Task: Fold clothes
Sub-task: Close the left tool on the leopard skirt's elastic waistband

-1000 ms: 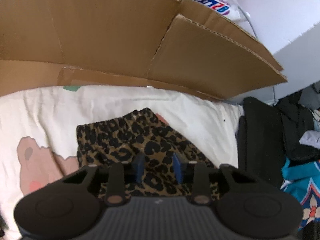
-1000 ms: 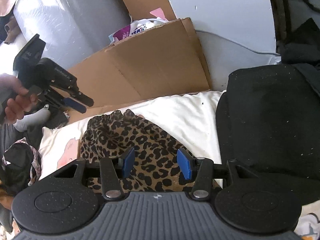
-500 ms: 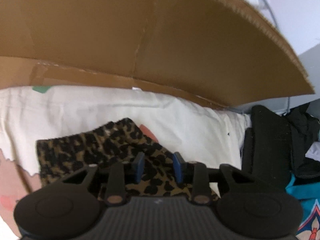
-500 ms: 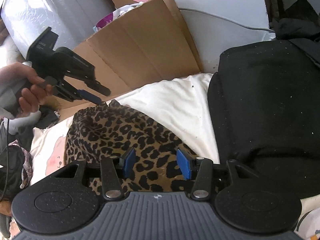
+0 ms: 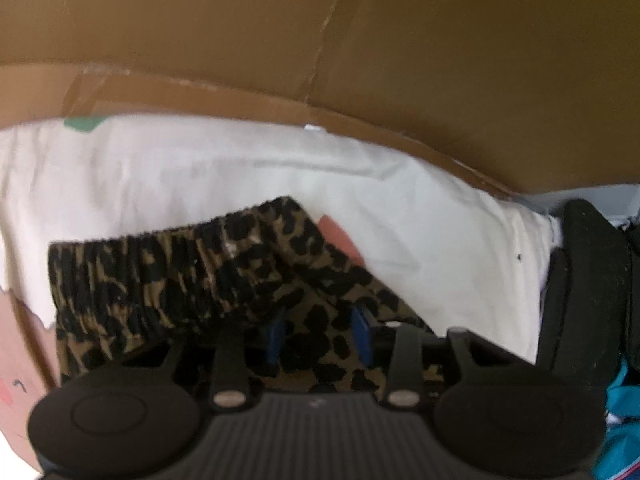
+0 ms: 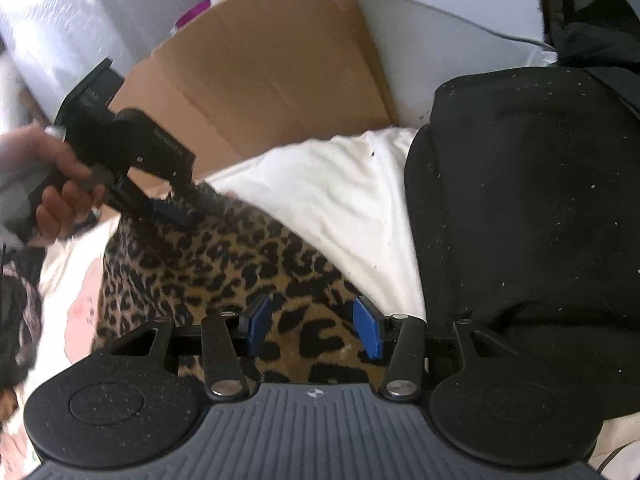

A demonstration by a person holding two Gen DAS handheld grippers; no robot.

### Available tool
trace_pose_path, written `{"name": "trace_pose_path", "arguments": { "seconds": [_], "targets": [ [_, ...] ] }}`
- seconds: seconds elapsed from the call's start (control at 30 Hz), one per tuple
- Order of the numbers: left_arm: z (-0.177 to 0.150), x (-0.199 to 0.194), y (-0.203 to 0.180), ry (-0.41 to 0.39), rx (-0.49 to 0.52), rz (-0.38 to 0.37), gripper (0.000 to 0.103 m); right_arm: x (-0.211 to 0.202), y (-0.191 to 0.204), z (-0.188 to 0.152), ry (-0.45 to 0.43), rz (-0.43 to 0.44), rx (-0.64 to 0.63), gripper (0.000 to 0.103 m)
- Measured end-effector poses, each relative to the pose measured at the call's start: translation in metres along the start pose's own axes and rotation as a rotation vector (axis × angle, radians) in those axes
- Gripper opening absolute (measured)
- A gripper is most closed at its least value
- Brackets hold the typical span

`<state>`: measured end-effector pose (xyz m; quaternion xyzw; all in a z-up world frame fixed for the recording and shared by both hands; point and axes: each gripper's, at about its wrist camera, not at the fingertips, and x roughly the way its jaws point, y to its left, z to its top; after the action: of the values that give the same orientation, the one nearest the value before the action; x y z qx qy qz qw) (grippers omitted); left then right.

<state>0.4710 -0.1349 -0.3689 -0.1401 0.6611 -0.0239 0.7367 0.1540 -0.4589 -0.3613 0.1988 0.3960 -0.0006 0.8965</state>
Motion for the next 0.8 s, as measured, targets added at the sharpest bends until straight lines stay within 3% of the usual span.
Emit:
{"name": "trace_pose_path", "arguments": {
  "seconds": [0.17, 0.27, 0.37, 0.43, 0.6, 0.7, 0.8],
  "targets": [
    [0.0, 0.008, 0.003, 0.017, -0.01, -0.004, 0.044, 0.003, -0.005, -0.011, 0.031, -0.007, -0.01, 0.052],
    [0.005, 0.01, 0.008, 0.03, -0.087, -0.009, 0.042, -0.001, -0.008, -0.012, 0.026, -0.012, -0.008, 0.052],
    [0.008, 0.01, 0.015, 0.04, -0.16, -0.013, 0.032, -0.003, -0.008, -0.006, 0.005, -0.002, -0.015, 0.052],
    [0.009, 0.008, 0.019, 0.056, -0.188, -0.002, 0.018, -0.003, -0.006, -0.002, -0.001, 0.007, -0.027, 0.052],
    [0.018, -0.005, 0.025, 0.057, -0.2, -0.049, 0.02, 0.007, -0.001, 0.01, -0.006, 0.029, -0.063, 0.051],
    [0.023, -0.007, 0.024, 0.054, -0.198, -0.052, 0.02, 0.015, 0.0, 0.016, 0.011, 0.043, -0.061, 0.035],
    [0.025, -0.003, 0.022, 0.059, -0.203, -0.045, 0.023, 0.019, 0.002, 0.018, 0.012, 0.036, -0.08, 0.035]
  ]
}}
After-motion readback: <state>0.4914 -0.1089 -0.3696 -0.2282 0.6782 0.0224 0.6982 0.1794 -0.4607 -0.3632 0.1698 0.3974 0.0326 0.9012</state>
